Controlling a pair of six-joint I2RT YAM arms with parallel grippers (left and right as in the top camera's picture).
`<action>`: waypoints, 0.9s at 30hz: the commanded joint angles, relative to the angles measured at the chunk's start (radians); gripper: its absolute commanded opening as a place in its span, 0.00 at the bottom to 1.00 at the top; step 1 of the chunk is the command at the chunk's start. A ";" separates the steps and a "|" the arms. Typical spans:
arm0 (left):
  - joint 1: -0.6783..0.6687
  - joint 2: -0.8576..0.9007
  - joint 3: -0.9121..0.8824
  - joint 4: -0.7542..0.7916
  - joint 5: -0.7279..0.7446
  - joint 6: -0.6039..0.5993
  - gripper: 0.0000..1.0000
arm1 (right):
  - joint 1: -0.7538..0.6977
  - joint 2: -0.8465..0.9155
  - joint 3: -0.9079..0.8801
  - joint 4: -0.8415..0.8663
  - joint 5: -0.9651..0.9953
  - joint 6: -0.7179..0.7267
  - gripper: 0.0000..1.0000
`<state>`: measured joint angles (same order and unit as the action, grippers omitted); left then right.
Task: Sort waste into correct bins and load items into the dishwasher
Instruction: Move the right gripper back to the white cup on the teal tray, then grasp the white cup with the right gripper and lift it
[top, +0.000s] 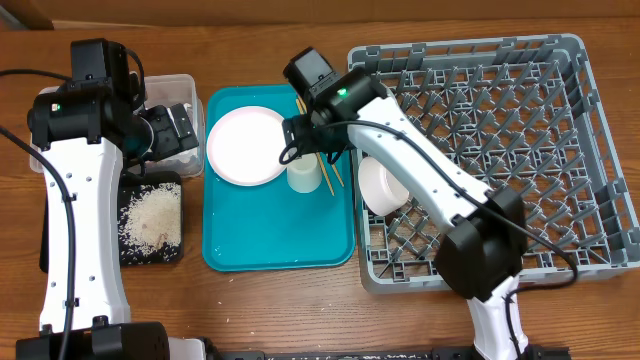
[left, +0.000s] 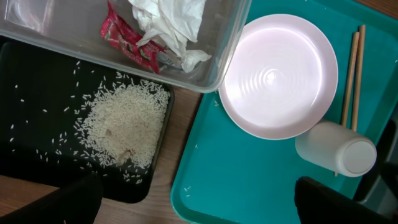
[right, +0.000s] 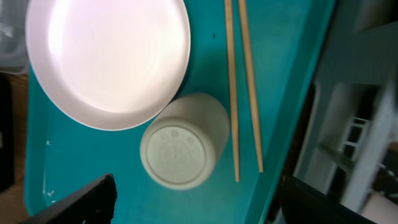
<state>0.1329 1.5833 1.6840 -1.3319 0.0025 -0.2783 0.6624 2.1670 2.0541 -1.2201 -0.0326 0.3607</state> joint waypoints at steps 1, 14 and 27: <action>0.004 -0.002 0.011 0.001 -0.010 0.009 1.00 | 0.014 0.050 -0.009 0.014 -0.051 -0.029 0.85; 0.004 -0.002 0.011 0.001 -0.010 0.009 1.00 | 0.025 0.098 -0.046 0.050 -0.060 -0.020 0.86; 0.004 -0.002 0.011 0.002 -0.010 0.009 1.00 | 0.025 0.136 -0.047 0.113 -0.093 -0.021 0.83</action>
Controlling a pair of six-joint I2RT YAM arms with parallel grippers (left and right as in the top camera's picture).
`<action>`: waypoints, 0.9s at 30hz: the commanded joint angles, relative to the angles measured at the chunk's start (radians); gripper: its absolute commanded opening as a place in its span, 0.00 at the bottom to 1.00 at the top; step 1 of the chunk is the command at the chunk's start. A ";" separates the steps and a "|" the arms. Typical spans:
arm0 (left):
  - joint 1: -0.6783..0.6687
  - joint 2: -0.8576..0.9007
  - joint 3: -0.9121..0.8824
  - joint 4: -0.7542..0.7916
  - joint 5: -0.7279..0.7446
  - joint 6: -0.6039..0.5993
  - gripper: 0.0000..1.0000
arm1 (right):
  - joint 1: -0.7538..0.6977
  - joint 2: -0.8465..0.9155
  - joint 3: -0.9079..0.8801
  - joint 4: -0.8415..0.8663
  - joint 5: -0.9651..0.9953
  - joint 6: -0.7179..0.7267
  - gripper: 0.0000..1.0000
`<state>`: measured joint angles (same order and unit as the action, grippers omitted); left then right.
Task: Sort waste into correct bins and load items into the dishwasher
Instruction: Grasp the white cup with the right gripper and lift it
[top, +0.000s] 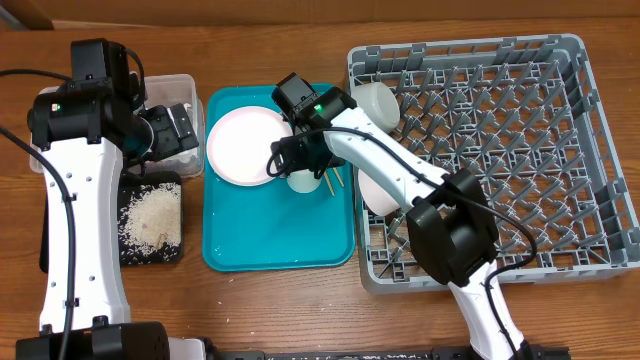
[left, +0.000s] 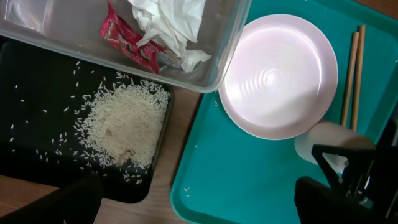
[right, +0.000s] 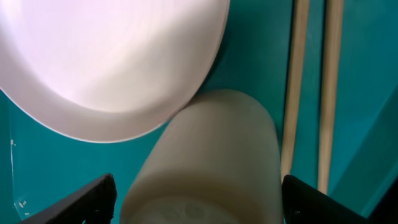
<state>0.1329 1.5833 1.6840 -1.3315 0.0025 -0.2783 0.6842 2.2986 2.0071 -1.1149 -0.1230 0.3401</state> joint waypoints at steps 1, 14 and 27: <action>0.004 -0.002 0.011 0.001 -0.010 0.009 1.00 | 0.003 0.005 -0.002 0.008 0.007 0.000 0.82; 0.004 -0.002 0.011 0.001 -0.010 0.009 1.00 | 0.003 0.005 -0.011 0.009 0.089 0.003 0.54; 0.004 -0.002 0.011 0.001 -0.010 0.009 1.00 | 0.002 -0.108 0.010 -0.190 0.088 0.003 0.48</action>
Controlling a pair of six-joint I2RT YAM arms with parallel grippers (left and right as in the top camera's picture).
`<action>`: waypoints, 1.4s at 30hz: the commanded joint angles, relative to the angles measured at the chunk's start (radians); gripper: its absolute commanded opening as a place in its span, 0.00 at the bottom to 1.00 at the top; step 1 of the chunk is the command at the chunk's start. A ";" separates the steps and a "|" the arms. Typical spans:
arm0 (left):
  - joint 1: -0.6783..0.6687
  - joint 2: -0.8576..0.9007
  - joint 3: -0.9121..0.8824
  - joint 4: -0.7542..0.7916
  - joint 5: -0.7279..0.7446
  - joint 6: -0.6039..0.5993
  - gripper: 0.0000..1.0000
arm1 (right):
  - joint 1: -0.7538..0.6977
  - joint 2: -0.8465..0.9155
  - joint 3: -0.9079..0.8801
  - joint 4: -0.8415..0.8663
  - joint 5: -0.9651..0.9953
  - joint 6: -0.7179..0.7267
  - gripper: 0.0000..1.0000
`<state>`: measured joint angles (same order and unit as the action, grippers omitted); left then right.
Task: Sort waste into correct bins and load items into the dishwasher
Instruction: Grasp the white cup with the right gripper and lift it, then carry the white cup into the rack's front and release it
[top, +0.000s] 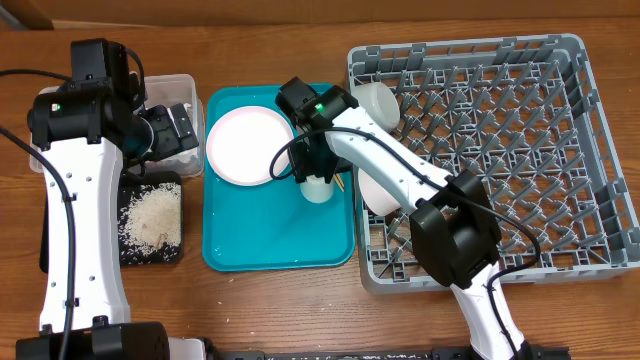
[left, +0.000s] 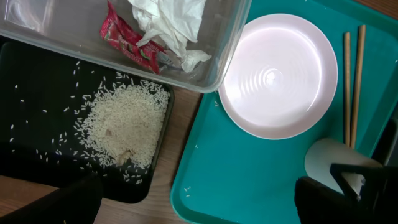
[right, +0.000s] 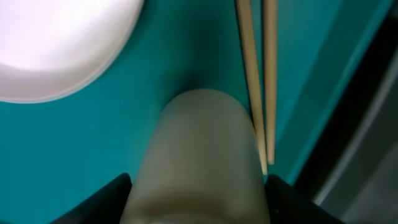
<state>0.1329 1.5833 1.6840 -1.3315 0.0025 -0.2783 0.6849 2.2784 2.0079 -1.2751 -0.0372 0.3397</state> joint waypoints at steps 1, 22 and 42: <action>0.004 -0.002 0.011 0.001 -0.010 0.009 1.00 | 0.001 -0.105 0.019 -0.046 0.002 0.003 0.48; 0.004 -0.002 0.011 0.001 -0.010 0.009 1.00 | -0.036 -0.518 0.077 -0.419 0.017 0.106 0.49; 0.004 -0.002 0.011 0.001 -0.010 0.009 1.00 | -0.158 -0.683 -0.484 -0.304 0.032 0.202 0.49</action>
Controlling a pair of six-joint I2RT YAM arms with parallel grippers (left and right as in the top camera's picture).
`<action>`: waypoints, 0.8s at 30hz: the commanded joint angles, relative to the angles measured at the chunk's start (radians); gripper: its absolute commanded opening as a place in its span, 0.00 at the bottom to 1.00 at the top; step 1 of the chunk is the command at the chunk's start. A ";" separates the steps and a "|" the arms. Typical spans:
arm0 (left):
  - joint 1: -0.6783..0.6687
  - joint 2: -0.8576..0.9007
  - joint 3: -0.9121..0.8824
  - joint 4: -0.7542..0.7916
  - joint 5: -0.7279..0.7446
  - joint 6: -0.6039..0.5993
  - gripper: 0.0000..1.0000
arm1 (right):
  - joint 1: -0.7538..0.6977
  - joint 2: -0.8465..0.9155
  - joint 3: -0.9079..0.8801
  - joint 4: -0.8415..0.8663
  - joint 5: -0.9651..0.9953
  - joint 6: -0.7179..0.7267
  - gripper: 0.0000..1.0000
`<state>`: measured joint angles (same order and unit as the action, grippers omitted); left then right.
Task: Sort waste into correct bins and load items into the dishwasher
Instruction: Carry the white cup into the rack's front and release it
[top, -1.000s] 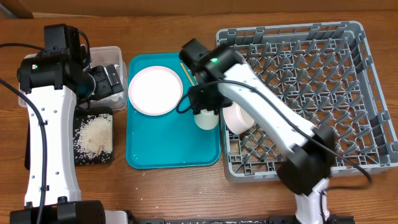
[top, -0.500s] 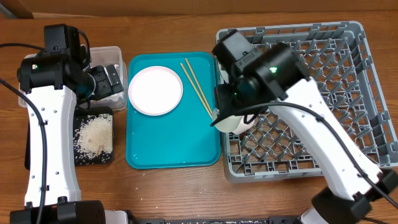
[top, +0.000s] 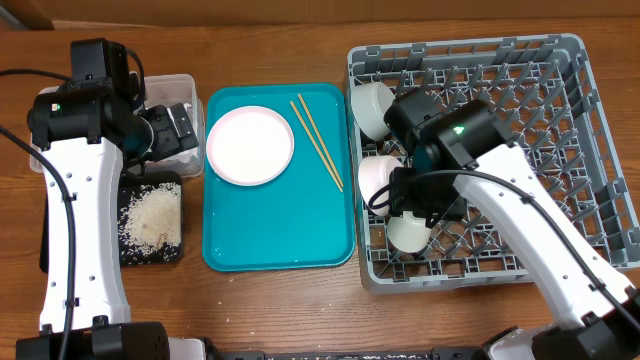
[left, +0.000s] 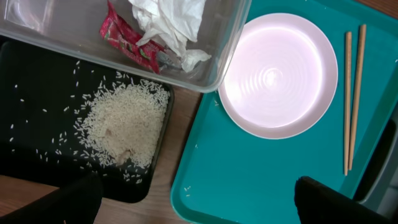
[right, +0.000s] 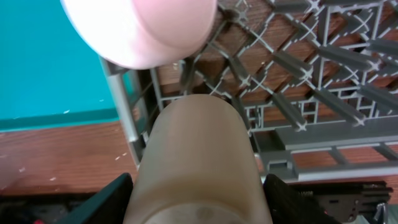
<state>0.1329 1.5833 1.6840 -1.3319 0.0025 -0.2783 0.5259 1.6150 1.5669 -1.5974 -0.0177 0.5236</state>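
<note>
My right gripper (top: 412, 222) is shut on a cream cup (right: 198, 162), held over the front left part of the grey dish rack (top: 560, 250). Two white bowls (top: 376, 175) lean in the rack's left side, one just above the cup in the right wrist view. On the teal tray (top: 275, 235) lie a white plate (top: 249, 144) and a pair of wooden chopsticks (top: 317, 143). My left gripper (left: 196, 199) hovers open above the tray's left edge and the black rice tray (left: 62, 143), holding nothing.
A clear plastic bin (left: 93, 37) with a crumpled tissue and a red wrapper sits behind the black tray of spilled rice. The wooden table edge (right: 62, 168) lies in front of the rack.
My right gripper has carried the cup off the teal tray, rightward to the front left of the dish rack. The chopsticks and plate stay on the tray. The left arm has not moved.
First my right gripper was open above the cup standing by the plate on the tray. It then sat lower around the cup, then was shut on it beside the chopsticks. Now the cup is over the rack. The left arm stayed still throughout.
</note>
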 joint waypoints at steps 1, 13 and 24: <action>0.004 -0.002 0.011 0.001 -0.010 0.009 1.00 | 0.001 -0.019 -0.072 0.037 0.011 0.028 0.49; 0.004 -0.002 0.011 0.001 -0.010 0.009 1.00 | 0.024 -0.019 -0.198 0.181 -0.036 0.036 0.49; 0.004 -0.002 0.011 0.001 -0.010 0.009 1.00 | 0.038 -0.019 -0.224 0.192 -0.036 0.054 0.54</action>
<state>0.1329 1.5833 1.6840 -1.3315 0.0025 -0.2783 0.5629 1.6047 1.3460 -1.4067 -0.0483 0.5682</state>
